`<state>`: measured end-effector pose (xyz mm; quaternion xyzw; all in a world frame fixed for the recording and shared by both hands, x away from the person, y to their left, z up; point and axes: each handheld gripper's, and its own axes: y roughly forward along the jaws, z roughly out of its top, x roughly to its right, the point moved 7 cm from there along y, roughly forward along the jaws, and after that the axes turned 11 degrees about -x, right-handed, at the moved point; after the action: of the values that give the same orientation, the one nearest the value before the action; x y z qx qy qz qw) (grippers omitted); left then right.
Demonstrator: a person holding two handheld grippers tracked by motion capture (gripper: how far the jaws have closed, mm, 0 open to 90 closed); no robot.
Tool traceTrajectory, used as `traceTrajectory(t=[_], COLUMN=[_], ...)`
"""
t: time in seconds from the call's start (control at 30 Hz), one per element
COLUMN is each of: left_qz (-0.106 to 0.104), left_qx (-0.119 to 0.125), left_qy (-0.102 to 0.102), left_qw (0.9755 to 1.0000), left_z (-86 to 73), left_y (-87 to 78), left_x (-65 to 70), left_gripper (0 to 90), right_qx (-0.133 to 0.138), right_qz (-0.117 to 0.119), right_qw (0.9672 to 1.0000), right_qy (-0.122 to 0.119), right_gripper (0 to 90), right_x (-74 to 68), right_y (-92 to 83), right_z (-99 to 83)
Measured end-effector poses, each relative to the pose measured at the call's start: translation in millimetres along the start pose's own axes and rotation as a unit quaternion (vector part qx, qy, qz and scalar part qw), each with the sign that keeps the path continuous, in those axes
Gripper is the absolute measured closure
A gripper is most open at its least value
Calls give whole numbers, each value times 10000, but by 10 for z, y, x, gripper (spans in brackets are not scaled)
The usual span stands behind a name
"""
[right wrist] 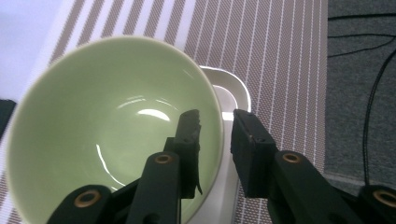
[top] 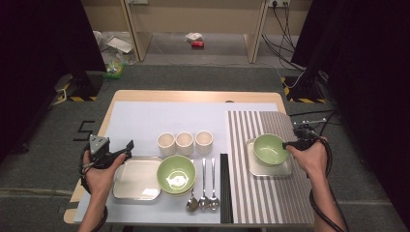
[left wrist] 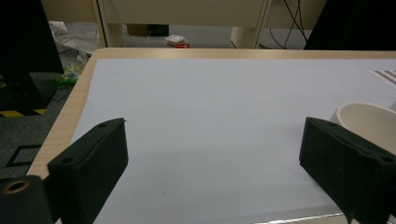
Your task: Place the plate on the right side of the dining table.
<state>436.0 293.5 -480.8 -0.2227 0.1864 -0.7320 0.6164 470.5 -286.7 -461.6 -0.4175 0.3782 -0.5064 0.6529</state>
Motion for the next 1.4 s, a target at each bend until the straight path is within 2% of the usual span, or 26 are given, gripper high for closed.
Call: traceTrajectory(t=[0.23, 0.5, 0.77, 1.4], left_qz=[0, -5, -26, -40], left_qx=[15, 19, 29, 46], left_qy=[-18, -10, 7, -24], left_qw=[10000, 10000, 10000, 10000], left_z=[0, 1, 5, 18], left_y=[-7, -6, -5, -11], left_x=[-12, -3, 12, 5], left_gripper=[69, 68, 67, 65], right_qx=[153, 269, 340, 422], right_qz=[-3, 51, 140, 258], right_qw=[9999, 9996, 9990, 9977], right_qy=[-30, -114, -271, -468], right_gripper=[666, 651, 644, 636], right_x=[-45, -130, -296, -596], right_y=[-64, -116, -142, -149], right_z=[53, 98, 143, 263])
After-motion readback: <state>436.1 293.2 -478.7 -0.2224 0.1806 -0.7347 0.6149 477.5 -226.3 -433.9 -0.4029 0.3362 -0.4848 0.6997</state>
